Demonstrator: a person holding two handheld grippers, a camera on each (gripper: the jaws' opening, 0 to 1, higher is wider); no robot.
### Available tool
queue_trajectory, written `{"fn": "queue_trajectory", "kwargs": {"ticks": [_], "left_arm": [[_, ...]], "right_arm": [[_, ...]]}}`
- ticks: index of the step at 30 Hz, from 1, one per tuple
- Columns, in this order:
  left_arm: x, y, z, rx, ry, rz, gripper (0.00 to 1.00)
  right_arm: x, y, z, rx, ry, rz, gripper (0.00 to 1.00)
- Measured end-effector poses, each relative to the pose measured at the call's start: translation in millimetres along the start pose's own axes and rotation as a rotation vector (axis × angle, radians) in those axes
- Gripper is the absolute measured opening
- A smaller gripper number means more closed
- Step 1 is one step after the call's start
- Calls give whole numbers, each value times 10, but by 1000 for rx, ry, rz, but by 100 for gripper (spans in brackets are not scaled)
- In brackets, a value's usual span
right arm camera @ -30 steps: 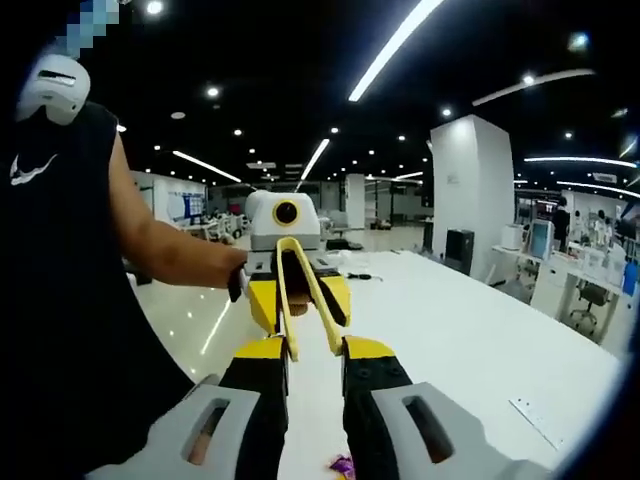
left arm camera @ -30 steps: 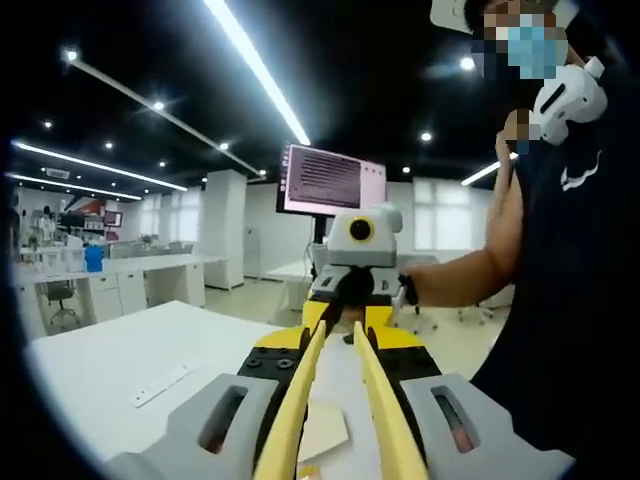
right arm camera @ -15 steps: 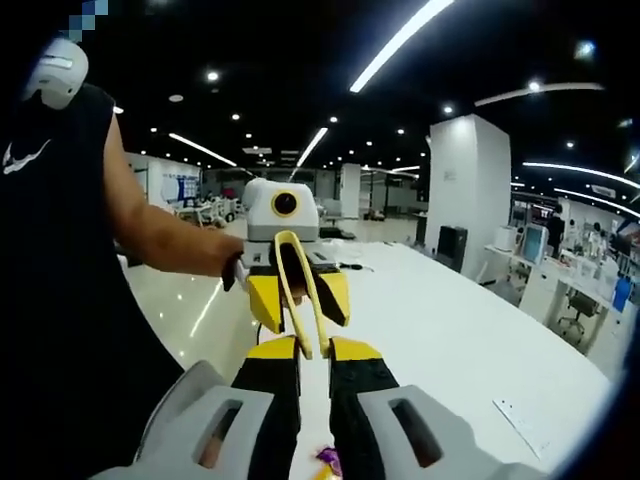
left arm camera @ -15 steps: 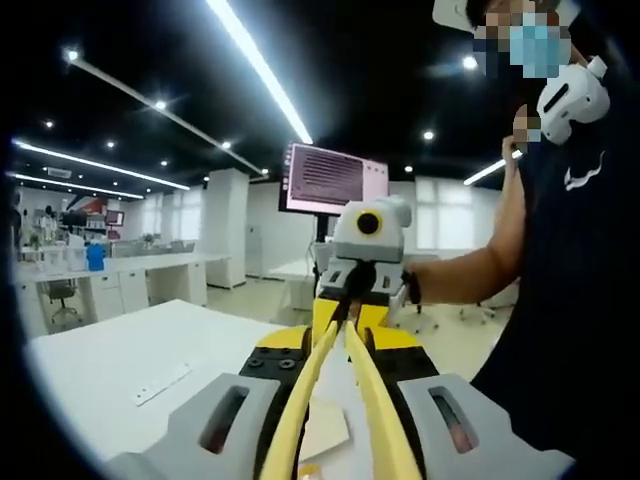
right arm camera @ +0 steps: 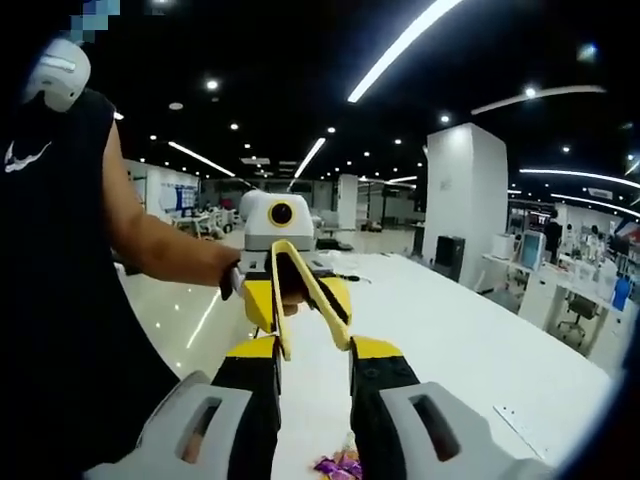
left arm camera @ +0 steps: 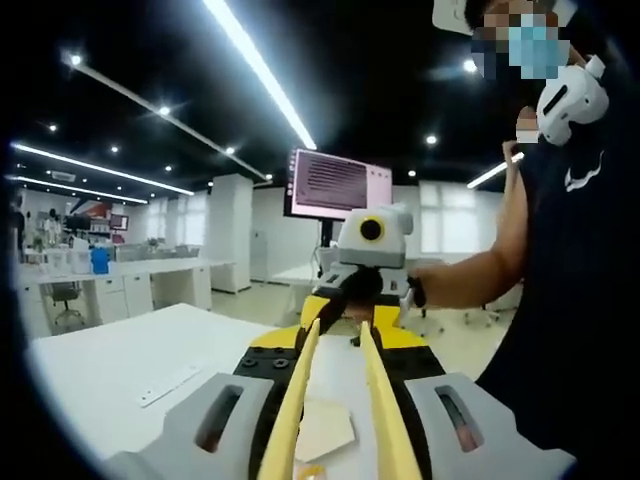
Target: Place the target food into the container with the food tongs after gripping and lifting it, then release it inside without dropping or visibly crushing the food.
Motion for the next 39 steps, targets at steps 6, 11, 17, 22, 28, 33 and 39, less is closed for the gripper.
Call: {"fn": "queue_trajectory", "kwargs": {"ticks": [6, 11, 17, 22, 28, 33, 39], "left_arm": [[95, -59, -200, 21, 57, 2, 23], [175, -197, -421, 59, 137, 29, 24], [230, -345, -708, 76, 226, 32, 23], [234, -424, -897, 101, 260, 46, 23], [247, -431, -1009, 88, 275, 57, 23], [291, -449, -1145, 95, 306, 94, 23], [292, -284, -1299, 58, 295, 73, 23]], "right_arm": [[-170, -234, -273, 40, -146, -3, 55], [-296, -488, -559, 77, -275, -1, 69], [-368, -880, -902, 121, -471, 26, 100], [-232, -1264, -1154, 160, -544, 36, 100], [-75, -1660, -1339, 186, -643, 43, 100], [61, -1981, -1406, 212, -715, 62, 100], [35, -2080, -1394, 265, -749, 1, 100]]}}
Point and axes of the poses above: the point that each gripper's makers call its tool centre point, and the gripper's own axes: z roughly forward along the fingers, x roughly to its left, y roughly out of its top, the point moved 3 cm from there along -z, roughly backward along the fingers, and after that the axes turned 10 degrees about -x, right-handed, at the moved point
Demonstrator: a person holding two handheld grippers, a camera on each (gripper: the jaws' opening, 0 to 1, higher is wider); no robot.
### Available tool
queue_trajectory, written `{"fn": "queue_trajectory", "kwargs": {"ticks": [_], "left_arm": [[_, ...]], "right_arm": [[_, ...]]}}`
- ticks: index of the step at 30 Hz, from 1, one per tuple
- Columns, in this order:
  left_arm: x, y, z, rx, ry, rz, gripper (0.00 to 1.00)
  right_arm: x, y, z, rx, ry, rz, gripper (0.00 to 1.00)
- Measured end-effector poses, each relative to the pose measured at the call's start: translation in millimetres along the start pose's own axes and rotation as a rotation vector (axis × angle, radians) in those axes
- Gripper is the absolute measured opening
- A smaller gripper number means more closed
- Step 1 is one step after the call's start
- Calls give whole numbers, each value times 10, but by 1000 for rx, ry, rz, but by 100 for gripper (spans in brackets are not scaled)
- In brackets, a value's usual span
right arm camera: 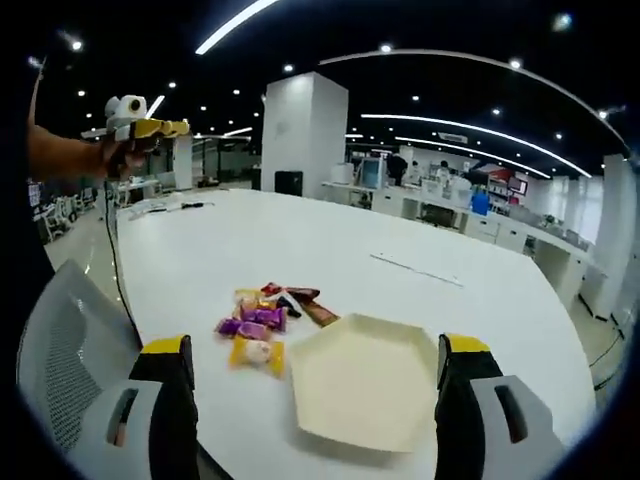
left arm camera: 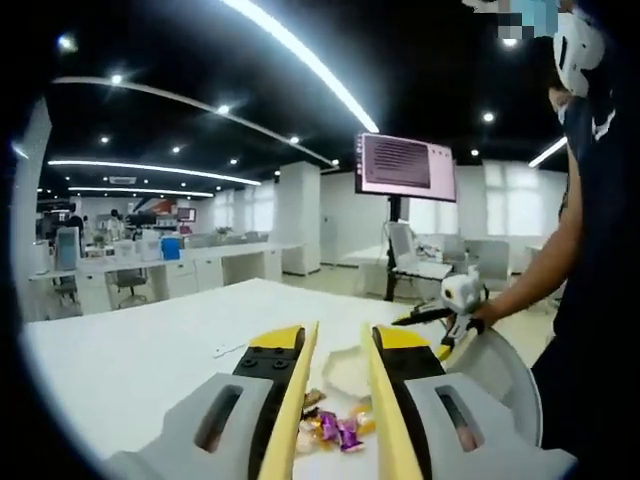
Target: Place the target food into the container with the food tongs after gripping and lifting it, then release it inside without dropping or visibly crushing the food.
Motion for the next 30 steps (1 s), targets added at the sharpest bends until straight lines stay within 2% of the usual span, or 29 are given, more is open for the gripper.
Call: {"fn": "queue_trajectory", "kwargs": {"ticks": [2, 4, 7, 8, 10, 13, 17, 19, 22, 24, 27, 30], "left_arm": [[11, 8, -47, 2, -12, -1, 23], [17, -65, -96, 42, -15, 15, 23], [8, -132, -122, 44, -20, 35, 23], [53, -196, -138, 58, 20, 27, 23], [61, -247, -130, 55, 58, 15, 23], [-81, -248, -21, 43, 57, 2, 23], [-129, -342, 88, 47, 71, -27, 23], [-161, -357, 131, 46, 70, -27, 23], [-234, -475, 255, 82, 45, -13, 23], [-252, -584, 305, 131, 31, 15, 23], [-268, -666, 444, 125, 25, 9, 22], [-265, -751, 516, 147, 8, 13, 22]], "right_arm": [[-46, -30, -22, 11, -29, 5, 100], [-93, -32, -45, 15, -58, 7, 100], [-97, -28, -60, 3, -41, 33, 100], [-118, -60, -73, 17, -50, 39, 100], [-129, -102, -97, 57, -52, 76, 100], [-92, -58, -136, 24, -38, 73, 100], [-26, -122, -110, 47, -26, 81, 100], [3, -107, -92, 39, -9, 69, 100], [-5, -143, -112, 44, -12, 68, 100], [-38, -131, -130, 31, -26, 91, 100], [-30, -113, -121, 20, -17, 76, 100], [-25, -124, -114, 25, -15, 77, 99]]}}
Point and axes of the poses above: the point that each gripper's makers call its tool centre point, and the gripper's own axes: z roughly forward along the fingers, x roughly to its left, y roughly out of its top, the point moved 3 cm from there along -z, roughly backward along the fingers, and after that the axes turned 10 degrees about -x, right-handed, at the moved point
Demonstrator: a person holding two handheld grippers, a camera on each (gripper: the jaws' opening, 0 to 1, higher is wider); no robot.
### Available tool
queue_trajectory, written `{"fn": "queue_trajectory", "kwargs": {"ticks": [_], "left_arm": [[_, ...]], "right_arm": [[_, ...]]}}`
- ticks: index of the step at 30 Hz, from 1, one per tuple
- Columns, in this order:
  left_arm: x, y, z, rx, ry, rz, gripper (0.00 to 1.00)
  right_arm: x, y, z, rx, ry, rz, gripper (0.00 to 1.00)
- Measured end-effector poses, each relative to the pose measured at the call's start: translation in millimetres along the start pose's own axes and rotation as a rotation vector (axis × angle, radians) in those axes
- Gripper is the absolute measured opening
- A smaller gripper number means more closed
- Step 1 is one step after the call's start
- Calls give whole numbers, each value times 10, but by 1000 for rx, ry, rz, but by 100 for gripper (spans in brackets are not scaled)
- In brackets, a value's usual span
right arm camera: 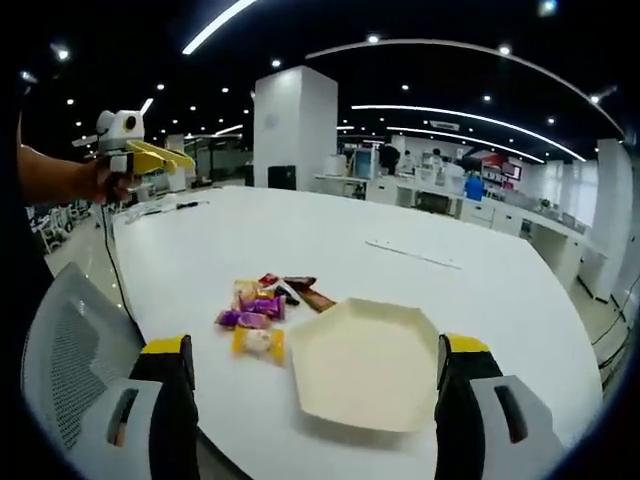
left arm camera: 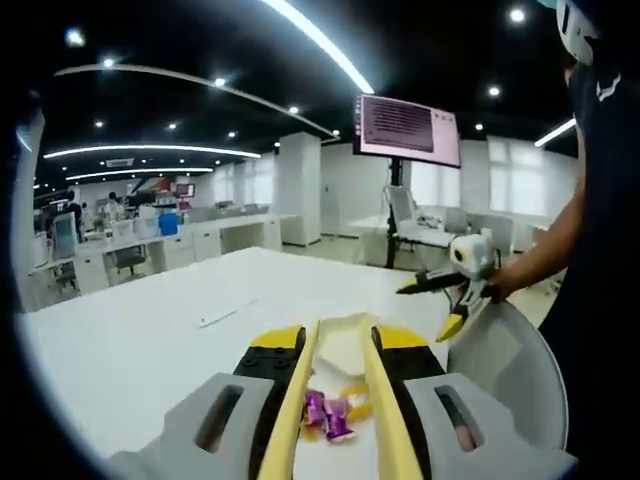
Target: Place the target food into the container with the food tongs after gripping and lifting it, then release it inside without dropping or visibly crushing the food.
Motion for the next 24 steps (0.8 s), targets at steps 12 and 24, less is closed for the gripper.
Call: {"fn": "queue_trajectory", "kwargs": {"ticks": [12, 24], "left_arm": [[-24, -422, 235, 141, -34, -11, 22], [33, -837, 395, 272, -19, -52, 21]], "right_arm": [[-63, -16, -22, -6, -18, 8, 99], [-44, -12, -24, -4, -19, -3, 99]]}}
Point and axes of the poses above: the point that each gripper's makers call its tool centre point, and the gripper's own axes: z roughly forward along the fingers, x roughly to its left, y roughly out of its top, the point moved 3 cm from there along -z, roughly backward along the fingers, and after that the axes turned 10 degrees about -x, right-handed, at the moved point
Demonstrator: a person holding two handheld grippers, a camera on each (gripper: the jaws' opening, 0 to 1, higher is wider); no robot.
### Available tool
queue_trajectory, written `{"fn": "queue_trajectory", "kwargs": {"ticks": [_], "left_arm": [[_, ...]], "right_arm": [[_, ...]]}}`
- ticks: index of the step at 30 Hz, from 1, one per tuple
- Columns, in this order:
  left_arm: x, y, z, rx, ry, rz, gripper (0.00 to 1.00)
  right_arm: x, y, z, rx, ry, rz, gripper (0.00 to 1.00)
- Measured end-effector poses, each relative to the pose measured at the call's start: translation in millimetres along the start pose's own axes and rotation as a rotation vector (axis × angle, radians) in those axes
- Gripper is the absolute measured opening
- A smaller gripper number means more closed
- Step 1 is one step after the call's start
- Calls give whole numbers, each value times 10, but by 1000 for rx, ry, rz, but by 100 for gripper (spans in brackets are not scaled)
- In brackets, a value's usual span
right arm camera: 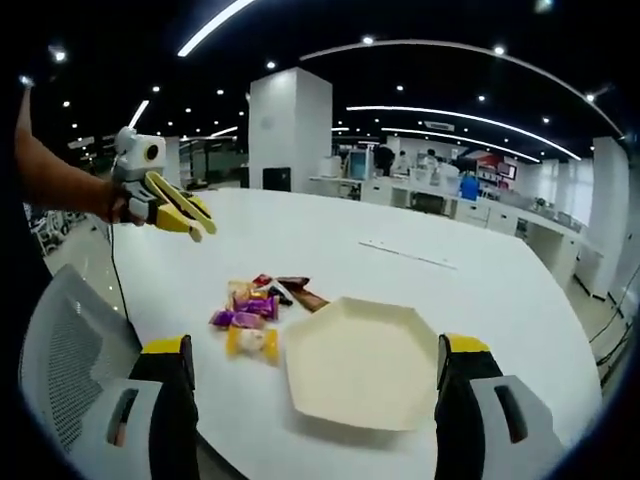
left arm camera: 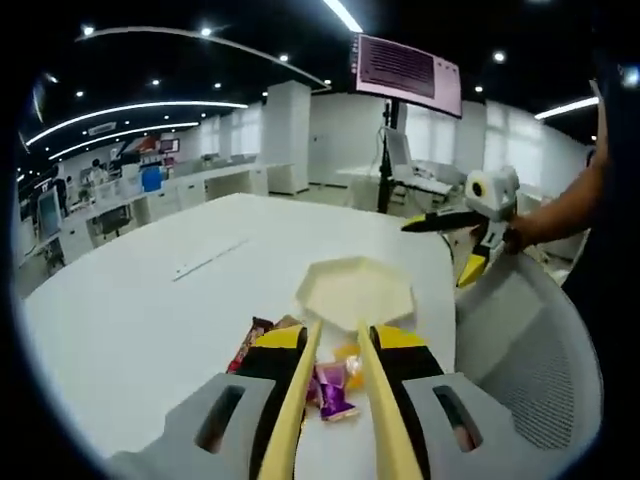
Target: Place the target food into the container with the food tongs after gripping and lifting it, then release it inside without dropping or visibly crushing the food.
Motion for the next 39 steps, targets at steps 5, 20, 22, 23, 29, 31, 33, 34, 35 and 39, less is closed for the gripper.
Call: {"fn": "queue_trajectory", "kwargs": {"ticks": [5, 20, 22, 23, 29, 31, 33, 34, 35, 39], "left_arm": [[6, -161, 121, 32, -2, 8, 21], [57, -657, 368, 185, 13, -16, 21], [57, -707, 406, 201, 19, -10, 21], [59, -736, 412, 216, 25, -17, 21], [92, -932, 459, 291, 44, -27, 21], [98, -965, 465, 300, 47, -33, 21], [100, -991, 484, 315, 47, -37, 21], [102, -1004, 491, 323, 48, -27, 21], [109, -1008, 500, 333, 53, -25, 21], [111, -1036, 552, 356, 48, -33, 22]], "right_arm": [[-11, 7, -5, -6, 0, 1, 99], [-39, 14, -8, -15, -9, 20, 99], [-38, 7, -6, -11, -7, 19, 99], [-35, 4, -5, -10, -5, 20, 99], [-40, -2, -4, -7, -5, 21, 99], [-40, -4, -4, -6, -6, 25, 99], [-39, -4, -3, -6, -7, 25, 99], [-39, -5, -3, -5, -7, 25, 99], [-37, -5, -1, -5, -6, 27, 99], [-33, -12, 4, -2, -4, 27, 99]]}}
Point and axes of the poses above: the point that each gripper's makers call its tool centre point, and the gripper's own axes: z roughly forward along the fingers, x roughly to its left, y roughly out of its top, the point moved 3 cm from there along -z, roughly backward along the fingers, and after that the axes turned 10 degrees about -x, right-handed, at the moved point
